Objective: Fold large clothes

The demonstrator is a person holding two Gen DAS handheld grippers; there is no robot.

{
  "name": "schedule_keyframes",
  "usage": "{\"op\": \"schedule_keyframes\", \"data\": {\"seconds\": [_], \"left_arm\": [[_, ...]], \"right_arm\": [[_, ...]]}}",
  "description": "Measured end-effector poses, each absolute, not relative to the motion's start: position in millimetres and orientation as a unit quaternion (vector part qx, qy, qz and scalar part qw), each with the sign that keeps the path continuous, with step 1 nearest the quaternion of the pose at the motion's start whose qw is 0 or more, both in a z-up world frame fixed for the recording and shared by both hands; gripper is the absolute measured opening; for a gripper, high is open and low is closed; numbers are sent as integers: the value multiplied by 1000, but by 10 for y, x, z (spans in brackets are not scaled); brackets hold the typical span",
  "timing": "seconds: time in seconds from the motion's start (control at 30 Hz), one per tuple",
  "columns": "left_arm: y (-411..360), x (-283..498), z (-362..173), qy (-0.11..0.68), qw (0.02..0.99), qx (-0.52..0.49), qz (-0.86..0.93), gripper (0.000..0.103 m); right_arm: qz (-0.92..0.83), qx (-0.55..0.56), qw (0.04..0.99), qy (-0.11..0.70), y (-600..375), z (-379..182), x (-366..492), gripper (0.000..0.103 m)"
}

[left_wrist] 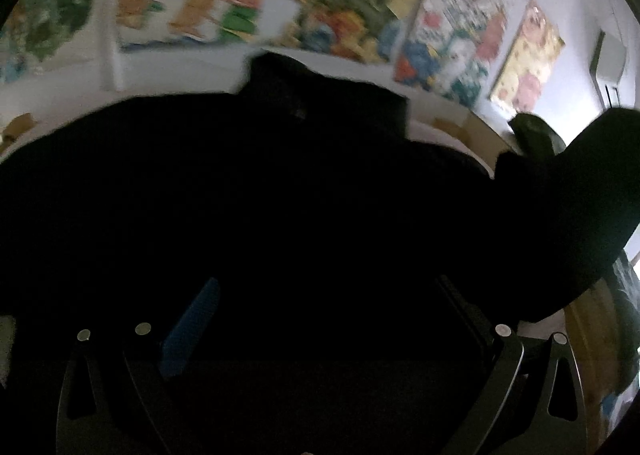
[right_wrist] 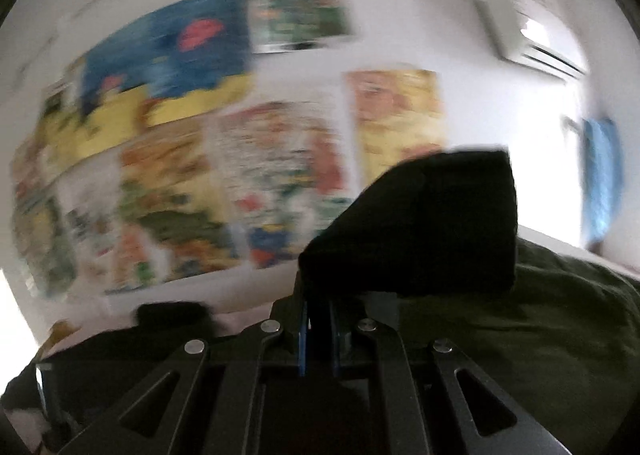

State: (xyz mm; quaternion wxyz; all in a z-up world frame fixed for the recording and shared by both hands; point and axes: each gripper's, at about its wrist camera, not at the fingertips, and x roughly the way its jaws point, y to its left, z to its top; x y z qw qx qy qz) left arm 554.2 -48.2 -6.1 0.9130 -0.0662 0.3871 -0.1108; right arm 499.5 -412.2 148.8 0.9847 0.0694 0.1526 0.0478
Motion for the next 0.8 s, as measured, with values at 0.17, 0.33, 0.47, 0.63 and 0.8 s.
{"op": "schedule_keyframes", "data": {"seconds": [0.17,0.33,0.47,0.63,0.8], "left_arm": [[204,5331,66,361,923,-108,-84,102],[930,5209,201,334,918,-185,-108,102],[1358,5198,156,315,898,-269,-146,102],[1655,5247,81,316,886,-300,-159,102],[1722,5357,-139,349,866,-318,-168,101]], "right_arm": [[137,13,978,158,-3080,1435,5079,9],[215,-60,956,193,-2020,1121,5118,9],[274,-133,923,237,-1258,701,5128,9],[328,-216,867,306,-525,-12,5147,9],[340,-283,825,354,-178,-613,5145,10]]}}
